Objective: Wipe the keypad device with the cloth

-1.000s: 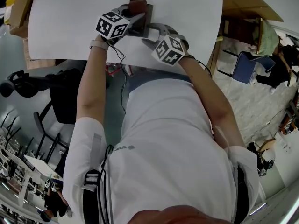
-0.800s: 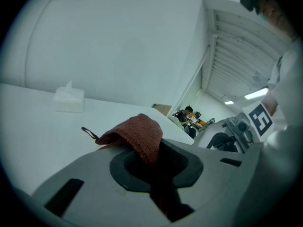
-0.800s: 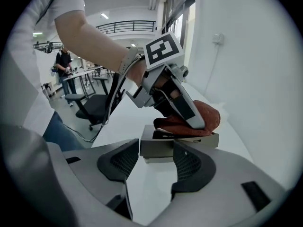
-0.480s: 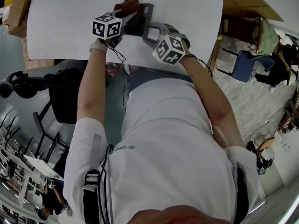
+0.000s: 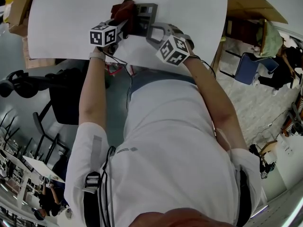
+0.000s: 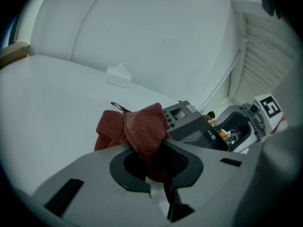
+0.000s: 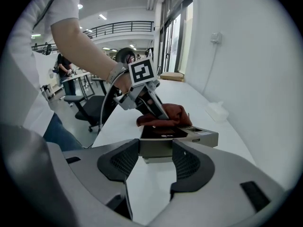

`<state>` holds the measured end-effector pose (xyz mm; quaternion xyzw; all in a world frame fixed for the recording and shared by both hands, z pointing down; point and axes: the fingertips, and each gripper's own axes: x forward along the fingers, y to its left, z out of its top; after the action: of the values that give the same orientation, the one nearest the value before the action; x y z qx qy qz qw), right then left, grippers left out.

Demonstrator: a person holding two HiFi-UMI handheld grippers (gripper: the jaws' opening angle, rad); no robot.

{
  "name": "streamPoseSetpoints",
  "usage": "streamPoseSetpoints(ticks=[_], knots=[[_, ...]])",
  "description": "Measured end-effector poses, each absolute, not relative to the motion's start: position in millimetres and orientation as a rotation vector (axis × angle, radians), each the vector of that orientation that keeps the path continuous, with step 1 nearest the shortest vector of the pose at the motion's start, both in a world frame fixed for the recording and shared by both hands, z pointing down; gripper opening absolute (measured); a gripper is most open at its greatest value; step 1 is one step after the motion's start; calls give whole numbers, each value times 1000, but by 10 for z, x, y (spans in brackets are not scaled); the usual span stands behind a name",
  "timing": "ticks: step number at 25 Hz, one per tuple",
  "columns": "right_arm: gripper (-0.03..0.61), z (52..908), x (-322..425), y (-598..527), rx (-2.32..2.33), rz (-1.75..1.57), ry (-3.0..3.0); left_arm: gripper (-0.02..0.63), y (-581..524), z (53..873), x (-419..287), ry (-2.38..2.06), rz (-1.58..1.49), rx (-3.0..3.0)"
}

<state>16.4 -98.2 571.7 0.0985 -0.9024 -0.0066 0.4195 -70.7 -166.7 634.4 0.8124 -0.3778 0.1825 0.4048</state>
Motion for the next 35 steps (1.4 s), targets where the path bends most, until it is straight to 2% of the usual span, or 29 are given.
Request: streamPoseSetpoints(ticks=[3,8,12,18,23,35], knots=[[218,5714,160,-984,246,-19,-2263,54,-1612,6300,-744,-937,480,2077],[218,5704,139,-990,251,-22,-2260,54,-1857,5757,-459,-856,319,2220],[218,5697,147,-989,244,-22,-2259,54,-2072,5532,-112,-804,370,2336],[218,5729,141,-969,220,-50,-2234,54,-2247,5609,188,-739,460,2373],[218,5778,169,-917,190,-67,-2204,54,-2333,5828,53,-822,517,2286],[218,5805,160,-911,202,-30,-2208,54,-2362,6296,-529,-1001,325,1999]])
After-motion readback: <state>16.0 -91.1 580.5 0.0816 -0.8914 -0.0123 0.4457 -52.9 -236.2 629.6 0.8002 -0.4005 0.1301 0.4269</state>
